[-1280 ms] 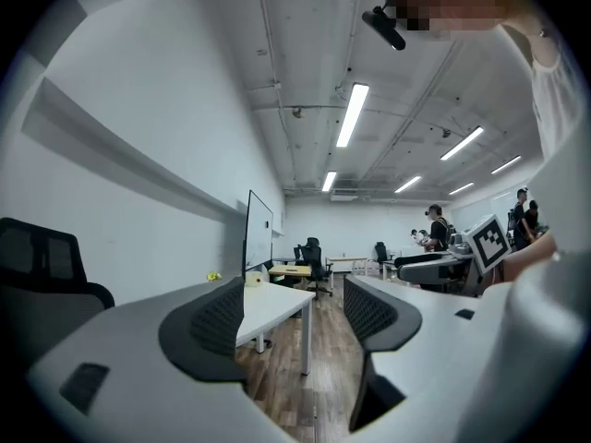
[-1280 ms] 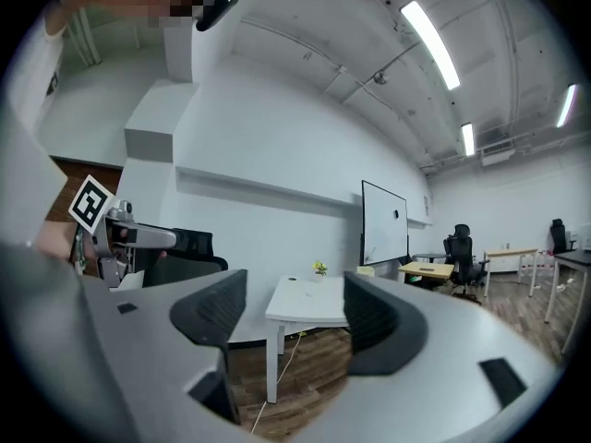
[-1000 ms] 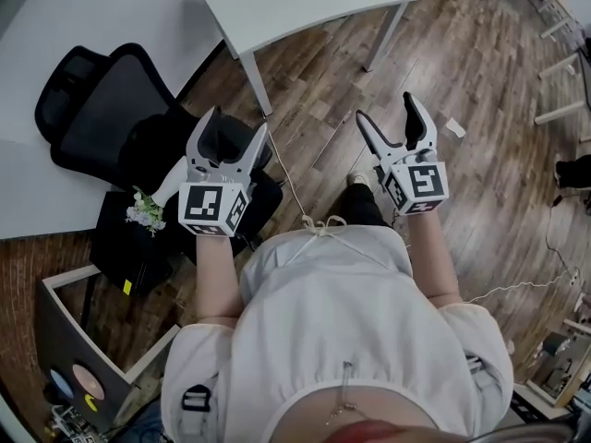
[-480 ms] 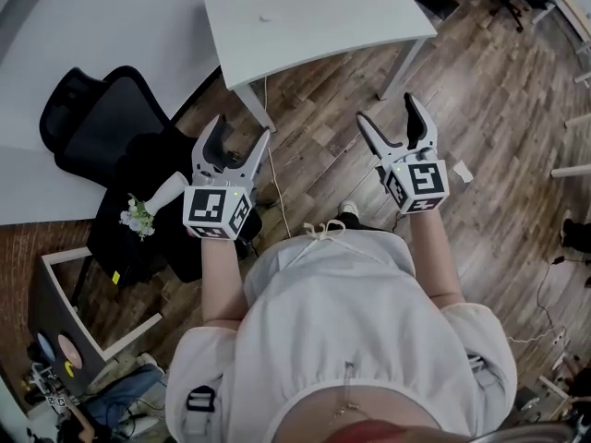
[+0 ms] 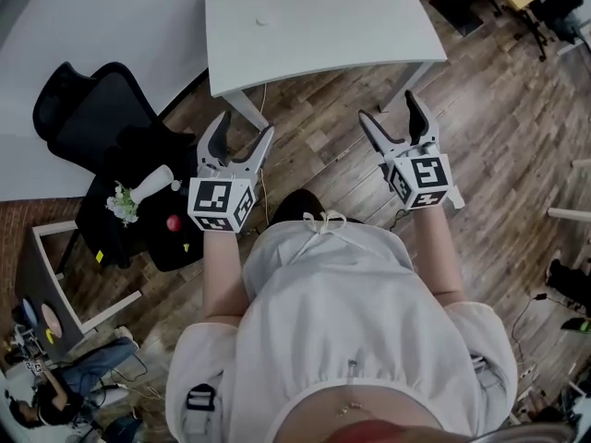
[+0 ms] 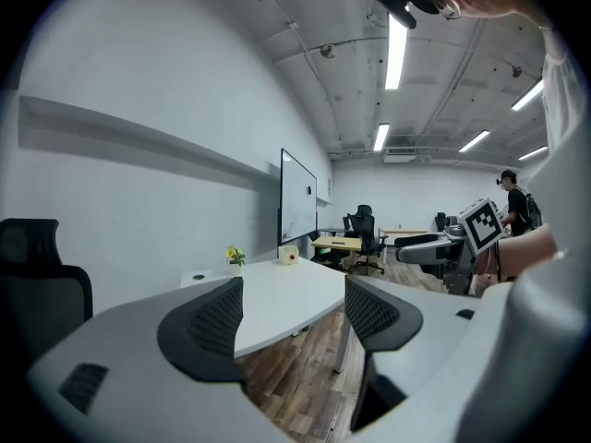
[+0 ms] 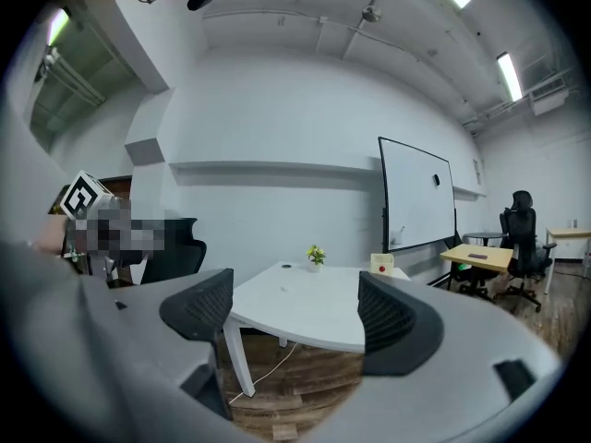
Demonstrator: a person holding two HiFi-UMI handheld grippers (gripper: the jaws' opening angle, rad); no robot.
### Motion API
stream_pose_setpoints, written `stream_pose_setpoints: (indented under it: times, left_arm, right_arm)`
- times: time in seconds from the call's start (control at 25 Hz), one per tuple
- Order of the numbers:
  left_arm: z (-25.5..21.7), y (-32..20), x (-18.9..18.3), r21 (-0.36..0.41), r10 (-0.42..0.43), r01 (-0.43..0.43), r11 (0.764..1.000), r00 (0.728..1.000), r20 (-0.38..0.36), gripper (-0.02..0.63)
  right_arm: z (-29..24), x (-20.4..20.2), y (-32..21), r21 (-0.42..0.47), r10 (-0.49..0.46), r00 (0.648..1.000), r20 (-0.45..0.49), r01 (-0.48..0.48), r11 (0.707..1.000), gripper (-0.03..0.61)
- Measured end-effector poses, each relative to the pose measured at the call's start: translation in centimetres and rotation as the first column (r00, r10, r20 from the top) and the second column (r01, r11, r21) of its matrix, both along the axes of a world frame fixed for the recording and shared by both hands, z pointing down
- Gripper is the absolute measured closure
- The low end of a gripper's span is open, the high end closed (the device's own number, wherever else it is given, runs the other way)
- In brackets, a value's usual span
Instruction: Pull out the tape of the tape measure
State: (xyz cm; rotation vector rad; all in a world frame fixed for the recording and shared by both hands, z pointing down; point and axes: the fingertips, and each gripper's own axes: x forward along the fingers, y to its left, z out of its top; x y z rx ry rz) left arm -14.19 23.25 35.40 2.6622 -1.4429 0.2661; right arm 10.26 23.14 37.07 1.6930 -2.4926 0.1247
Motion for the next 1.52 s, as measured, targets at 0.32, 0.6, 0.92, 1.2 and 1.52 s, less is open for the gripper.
stream_pose_setpoints:
  times: [0.32, 0.6, 0.92, 1.2, 1.52]
  left_arm:
    - [1.8, -7.8, -0.2, -0.009, -0.047, 0.047, 0.999, 0.999, 0.026, 0.27]
    - [4.1, -18.2, -0.8, -0.062, -0.022, 0.026, 0.998, 0.998, 0.061, 0.27]
    - [8.3, -30.0, -1.7, -0.166, 0.014, 0.003, 0.986, 0.995, 0.098, 0.27]
    - [15.7, -37.4, -1.3, -0.324, 0.117, -0.057, 0.944, 0.979, 0.167, 0.27]
    - [22.5, -42.7, 0.4, -0.469, 0.237, -0.097, 0.878, 0.939, 0.25, 0.27]
  right_arm:
    - [1.9, -0.9, -7.7, -0.027, -0.07, 0.997, -0.029, 0.069, 0.997, 0.16]
    - [2.5, -2.3, -17.9, -0.06, -0.078, 0.996, -0.045, 0.075, 0.995, 0.16]
    - [5.3, -3.9, -29.5, -0.144, -0.089, 0.995, -0.044, 0.082, 0.986, 0.16]
    - [10.7, -5.8, -37.0, -0.249, -0.117, 0.992, -0.049, 0.101, 0.963, 0.16]
    - [15.3, -5.7, -40.2, -0.353, -0.121, 0.991, -0.059, 0.093, 0.931, 0.16]
